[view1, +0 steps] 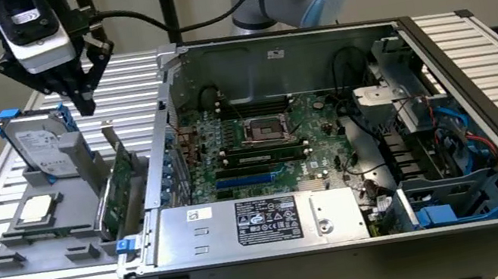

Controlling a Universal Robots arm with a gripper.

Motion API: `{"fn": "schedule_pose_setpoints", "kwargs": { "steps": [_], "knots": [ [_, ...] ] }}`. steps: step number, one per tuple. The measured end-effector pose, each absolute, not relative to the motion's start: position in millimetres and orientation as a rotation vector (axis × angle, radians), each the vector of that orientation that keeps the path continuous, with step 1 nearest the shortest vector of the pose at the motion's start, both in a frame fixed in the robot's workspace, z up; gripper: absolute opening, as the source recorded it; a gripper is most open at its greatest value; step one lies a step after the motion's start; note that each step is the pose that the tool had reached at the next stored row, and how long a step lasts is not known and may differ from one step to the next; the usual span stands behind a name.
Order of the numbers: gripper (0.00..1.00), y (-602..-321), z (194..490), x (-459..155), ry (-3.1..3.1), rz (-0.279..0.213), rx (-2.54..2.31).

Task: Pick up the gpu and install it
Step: 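Reach for the gpu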

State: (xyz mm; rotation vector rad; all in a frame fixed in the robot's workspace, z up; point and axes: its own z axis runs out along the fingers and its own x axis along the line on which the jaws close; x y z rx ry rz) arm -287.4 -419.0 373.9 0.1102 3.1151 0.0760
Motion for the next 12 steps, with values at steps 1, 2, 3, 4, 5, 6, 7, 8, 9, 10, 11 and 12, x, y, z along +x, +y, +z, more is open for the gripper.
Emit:
{"fn": "schedule_pose_setpoints", "kwargs": {
  "steps": [1,2,3,4,5,6,7,8,9,10,11,12],
  "knots": [
    [0.11,-419.0,372.3,-292.0,3.115,0.076,0.11],
    [0.11,-419.1,371.0,-296.6,3.115,0.076,0.11],
    [0.11,-419.2,370.4,-300.1,3.115,0.076,0.11],
    [0.11,-419.3,370.5,-300.2,3.115,0.076,0.11],
    [0.11,-419.3,370.5,-300.2,3.115,0.076,0.11],
    [0.11,-419.3,370.5,-300.2,3.115,0.076,0.11],
    [0.11,-419.3,370.5,-300.3,3.115,0.076,0.11],
    [0.11,-419.3,370.5,-300.3,3.115,0.076,0.11],
    [0.11,-419.3,370.5,-300.3,3.115,0.076,0.11],
    [0.11,-419.3,370.5,-300.3,3.115,0.076,0.11],
    [0.11,-419.3,370.6,-300.3,3.115,0.076,0.11],
    [0.11,-419.3,370.5,-300.3,3.115,0.076,0.11]
  ]
}}
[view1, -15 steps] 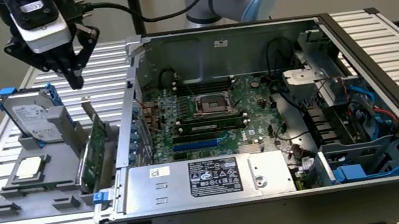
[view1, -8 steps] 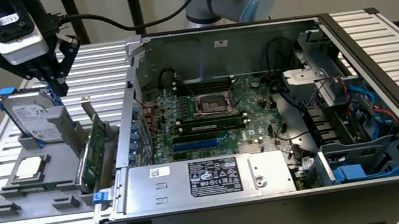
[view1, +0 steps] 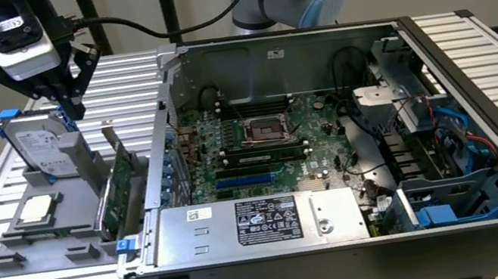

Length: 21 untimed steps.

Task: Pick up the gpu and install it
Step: 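Pick up the gpu and move the gpu toward the slot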

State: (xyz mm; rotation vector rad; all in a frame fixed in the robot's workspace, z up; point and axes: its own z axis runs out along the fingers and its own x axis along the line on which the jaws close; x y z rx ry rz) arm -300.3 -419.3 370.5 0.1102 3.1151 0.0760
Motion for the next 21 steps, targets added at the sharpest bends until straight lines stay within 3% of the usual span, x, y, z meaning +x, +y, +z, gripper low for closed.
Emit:
{"fn": "schedule_pose_setpoints", "kwargs": {
  "steps": [6,16,21],
  "knots": [
    [0.12,-419,371,-300,3.115,0.076,0.11],
    [0.54,-419,369,-300,3.115,0.076,0.11],
    [0.54,-423,360,-303,3.115,0.076,0.112]
  ]
}}
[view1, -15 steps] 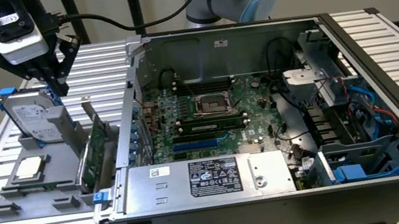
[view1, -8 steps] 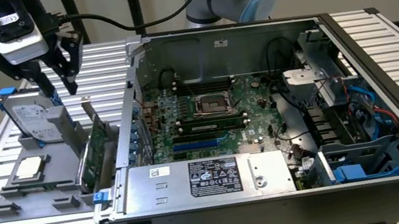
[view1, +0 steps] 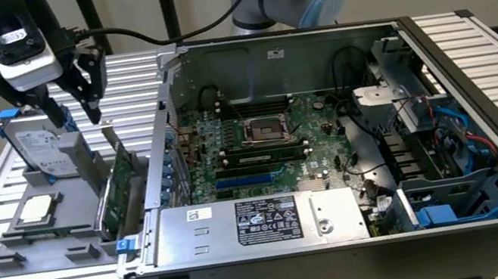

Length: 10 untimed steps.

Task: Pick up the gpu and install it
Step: 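Pick up the gpu and move the gpu toward the slot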

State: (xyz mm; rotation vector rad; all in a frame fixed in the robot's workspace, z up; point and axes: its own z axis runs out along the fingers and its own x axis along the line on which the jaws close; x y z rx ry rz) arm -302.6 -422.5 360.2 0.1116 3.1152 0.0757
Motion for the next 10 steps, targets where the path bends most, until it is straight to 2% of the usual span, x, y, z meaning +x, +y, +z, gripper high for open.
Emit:
{"fn": "schedule_pose_setpoints", "kwargs": {
  "steps": [10],
  "knots": [
    [0.54,-441,342,-308,3.114,0.076,0.126]
  ]
}}
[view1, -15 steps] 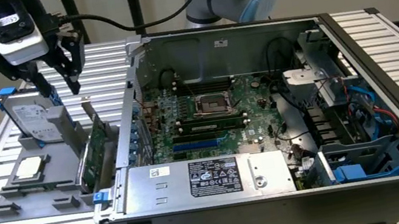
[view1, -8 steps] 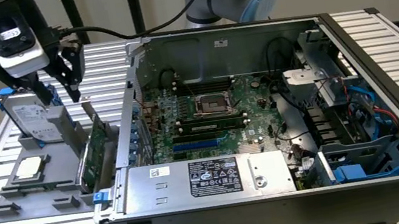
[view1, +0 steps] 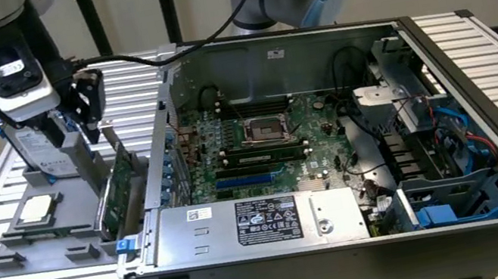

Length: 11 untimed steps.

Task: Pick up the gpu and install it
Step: 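Pick up the gpu and move the gpu toward the slot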

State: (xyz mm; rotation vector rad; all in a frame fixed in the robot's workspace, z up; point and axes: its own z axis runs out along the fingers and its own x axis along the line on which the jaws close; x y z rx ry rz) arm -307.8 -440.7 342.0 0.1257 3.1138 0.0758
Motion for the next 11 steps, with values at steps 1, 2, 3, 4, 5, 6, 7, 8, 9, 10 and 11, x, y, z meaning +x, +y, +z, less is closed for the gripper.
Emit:
{"fn": "schedule_pose_setpoints", "kwargs": {
  "steps": [1,2,3,4,5,6,7,8,9,10,11],
  "knots": [
    [0.54,-442,340,-308,3.114,0.076,0.128],
    [0.54,-444,338,-308,3.113,0.076,0.129],
    [0.54,-445,336,-308,3.113,0.076,0.13],
    [0.54,-446,335,-308,3.113,0.076,0.13],
    [0.54,-448,333,-308,3.113,0.076,0.131],
    [0.54,-449,331,-308,3.113,0.076,0.131],
    [0.54,-450,329,-308,3.113,0.076,0.131],
    [0.54,-451,327,-308,3.113,0.076,0.13],
    [0.54,-451,326,-308,3.112,0.076,0.131],
    [0.54,-452,324,-308,3.112,0.076,0.13],
    [0.54,-453,322,-308,3.111,0.076,0.13]
  ]
}}
